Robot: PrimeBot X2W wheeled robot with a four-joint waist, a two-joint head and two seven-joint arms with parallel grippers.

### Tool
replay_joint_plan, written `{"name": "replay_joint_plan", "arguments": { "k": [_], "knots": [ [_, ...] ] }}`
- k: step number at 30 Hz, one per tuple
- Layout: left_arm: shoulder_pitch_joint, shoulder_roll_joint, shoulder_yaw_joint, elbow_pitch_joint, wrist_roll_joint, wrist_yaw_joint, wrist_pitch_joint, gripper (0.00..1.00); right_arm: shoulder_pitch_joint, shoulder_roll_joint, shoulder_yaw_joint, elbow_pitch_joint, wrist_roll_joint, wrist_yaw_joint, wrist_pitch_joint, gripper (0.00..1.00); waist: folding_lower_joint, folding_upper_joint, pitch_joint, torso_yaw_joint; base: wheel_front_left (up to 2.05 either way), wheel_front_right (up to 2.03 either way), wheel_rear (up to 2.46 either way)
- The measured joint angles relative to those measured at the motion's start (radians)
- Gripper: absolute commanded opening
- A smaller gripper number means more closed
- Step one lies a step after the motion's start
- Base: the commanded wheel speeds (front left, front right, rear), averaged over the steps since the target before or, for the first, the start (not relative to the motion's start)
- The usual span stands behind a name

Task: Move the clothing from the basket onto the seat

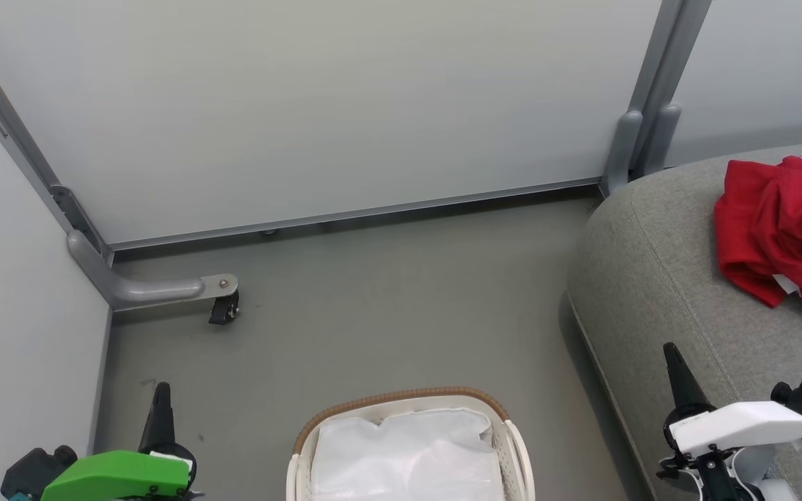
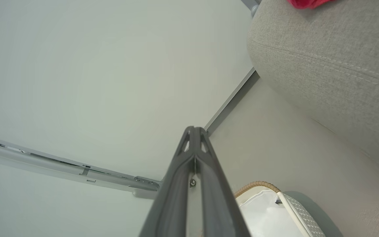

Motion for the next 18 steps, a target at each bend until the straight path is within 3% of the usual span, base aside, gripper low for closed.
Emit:
{"name": "replay_joint_plan", "arguments": {
  "k": [18],
  "knots": [
    [-0.027, 0.000, 0.026, -0.016, -0.157, -0.008, 0.049, 0.00, -0.009, -0.001, -0.021, -0.019, 0.185, 0.000, 0.048, 0.00, 0.0000, 0.0000, 0.007, -0.003, 0.00, 0.00, 0.00]
  ]
}}
